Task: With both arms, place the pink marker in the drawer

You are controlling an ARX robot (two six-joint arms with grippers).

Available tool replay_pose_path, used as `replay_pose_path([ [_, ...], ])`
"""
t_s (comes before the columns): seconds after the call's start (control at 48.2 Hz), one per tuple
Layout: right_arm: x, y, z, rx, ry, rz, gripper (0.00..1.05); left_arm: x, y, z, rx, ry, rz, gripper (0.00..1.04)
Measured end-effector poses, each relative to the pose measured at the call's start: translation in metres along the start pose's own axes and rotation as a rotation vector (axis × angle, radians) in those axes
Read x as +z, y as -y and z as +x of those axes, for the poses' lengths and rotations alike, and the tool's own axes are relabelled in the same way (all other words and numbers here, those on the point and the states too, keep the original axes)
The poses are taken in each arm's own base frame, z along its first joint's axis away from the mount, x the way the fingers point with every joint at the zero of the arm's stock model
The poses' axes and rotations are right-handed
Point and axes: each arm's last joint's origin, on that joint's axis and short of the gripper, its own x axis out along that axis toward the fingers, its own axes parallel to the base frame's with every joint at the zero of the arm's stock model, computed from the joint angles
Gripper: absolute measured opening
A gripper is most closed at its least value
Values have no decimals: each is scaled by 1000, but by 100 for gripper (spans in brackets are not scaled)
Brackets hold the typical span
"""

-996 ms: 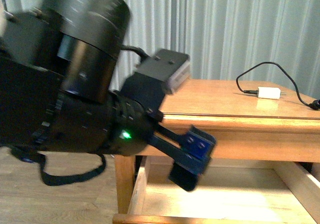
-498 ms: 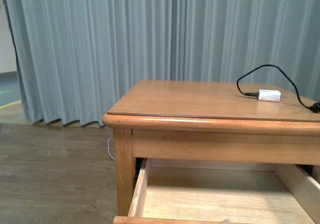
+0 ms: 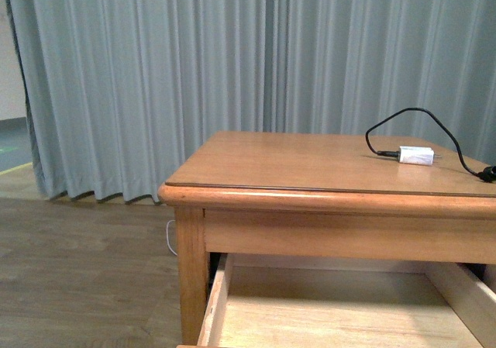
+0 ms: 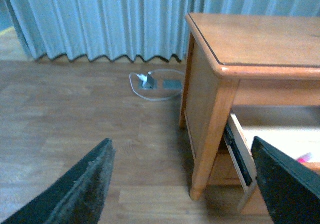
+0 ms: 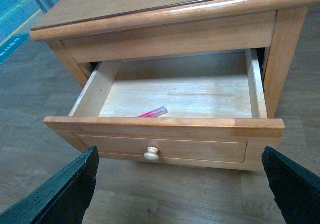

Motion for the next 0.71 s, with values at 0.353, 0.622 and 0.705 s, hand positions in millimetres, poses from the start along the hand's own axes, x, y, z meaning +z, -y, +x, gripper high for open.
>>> replay_pose_path([
  [0.353,0,0,0,0,0,0,96,-37,-6,-12,34,9,-2,22],
  [0.622,0,0,0,-1,1,0,96,-52,-6,-13,33,17,-1,4],
  [0.705,0,0,0,-1,1,0,96,-55,-6,-13,33,18,-1,4],
])
